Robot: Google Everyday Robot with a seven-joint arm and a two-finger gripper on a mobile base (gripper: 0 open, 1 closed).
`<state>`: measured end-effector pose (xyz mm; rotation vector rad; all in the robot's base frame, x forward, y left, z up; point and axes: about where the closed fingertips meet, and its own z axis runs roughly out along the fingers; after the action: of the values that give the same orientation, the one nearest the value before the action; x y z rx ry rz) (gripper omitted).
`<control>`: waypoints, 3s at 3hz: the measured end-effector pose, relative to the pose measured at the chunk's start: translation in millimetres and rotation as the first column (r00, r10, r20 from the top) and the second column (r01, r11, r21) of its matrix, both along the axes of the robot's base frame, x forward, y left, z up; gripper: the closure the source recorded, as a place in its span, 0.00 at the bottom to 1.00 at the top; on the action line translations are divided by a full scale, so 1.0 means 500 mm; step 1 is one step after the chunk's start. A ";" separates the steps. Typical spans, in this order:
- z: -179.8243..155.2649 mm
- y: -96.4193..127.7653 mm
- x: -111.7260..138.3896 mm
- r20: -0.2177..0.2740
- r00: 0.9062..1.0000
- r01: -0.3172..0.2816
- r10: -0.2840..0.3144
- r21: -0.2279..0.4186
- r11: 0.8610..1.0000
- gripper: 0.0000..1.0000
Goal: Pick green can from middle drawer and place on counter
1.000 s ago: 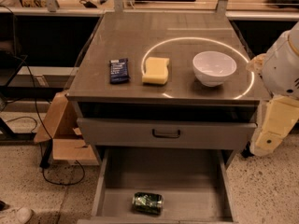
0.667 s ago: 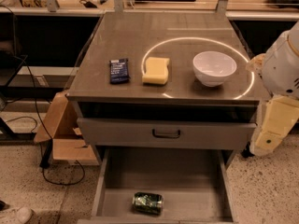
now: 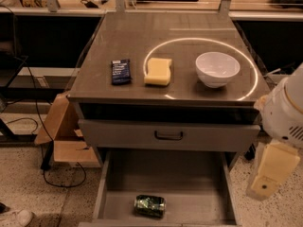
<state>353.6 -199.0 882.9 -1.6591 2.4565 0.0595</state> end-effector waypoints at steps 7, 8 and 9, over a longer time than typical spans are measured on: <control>-0.289 0.107 -0.121 -0.241 0.953 0.168 -0.184 -0.086 0.982 0.00; -0.289 0.107 -0.121 -0.241 0.953 0.168 -0.184 -0.086 0.982 0.00; -0.307 0.094 -0.131 -0.264 0.936 0.218 -0.234 -0.092 0.972 0.00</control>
Offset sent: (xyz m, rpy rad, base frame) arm -0.0943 0.0335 -0.0564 0.0183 0.2487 -0.1260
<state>288.0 -152.1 729.5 -1.4628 2.8668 0.1970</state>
